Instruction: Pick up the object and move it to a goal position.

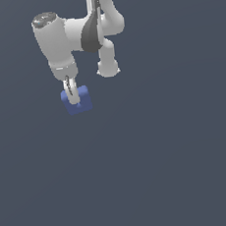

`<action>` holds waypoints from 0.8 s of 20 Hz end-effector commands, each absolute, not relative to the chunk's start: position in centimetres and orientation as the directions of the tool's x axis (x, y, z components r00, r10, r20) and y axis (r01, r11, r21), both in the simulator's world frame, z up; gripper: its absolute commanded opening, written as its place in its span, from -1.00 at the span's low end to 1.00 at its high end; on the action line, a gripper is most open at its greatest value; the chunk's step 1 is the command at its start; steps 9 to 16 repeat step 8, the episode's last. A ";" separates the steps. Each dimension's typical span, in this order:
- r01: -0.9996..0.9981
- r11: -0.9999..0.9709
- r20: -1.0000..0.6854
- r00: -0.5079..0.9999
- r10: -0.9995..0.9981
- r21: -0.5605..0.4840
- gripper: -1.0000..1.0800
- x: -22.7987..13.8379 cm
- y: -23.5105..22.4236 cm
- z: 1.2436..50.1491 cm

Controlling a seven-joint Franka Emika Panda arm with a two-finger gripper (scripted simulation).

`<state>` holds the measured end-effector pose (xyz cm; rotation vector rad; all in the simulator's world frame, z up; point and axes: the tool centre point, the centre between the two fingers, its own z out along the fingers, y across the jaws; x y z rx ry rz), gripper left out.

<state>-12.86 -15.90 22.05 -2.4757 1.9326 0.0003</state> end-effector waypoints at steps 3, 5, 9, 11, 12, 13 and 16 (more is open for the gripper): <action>-0.970 -0.244 0.000 0.244 -0.970 0.000 -1.00 -13.1 -17.6 23.8; -0.970 -0.244 0.000 0.244 -0.970 0.000 -1.00 -13.2 -18.0 24.1; -0.970 -0.245 0.000 0.245 -0.970 0.000 -1.00 -13.2 -18.2 24.4; -0.970 -0.245 0.000 0.245 -0.970 0.000 -1.00 -13.2 -18.2 24.4; -0.970 -0.245 0.000 0.245 -0.970 0.000 -1.00 -13.2 -18.2 24.4; -0.970 -0.245 0.000 0.245 -0.970 0.000 -1.00 -13.2 -18.2 24.4; -0.970 -0.245 0.000 0.245 -0.970 0.000 -1.00 -13.2 -18.2 24.4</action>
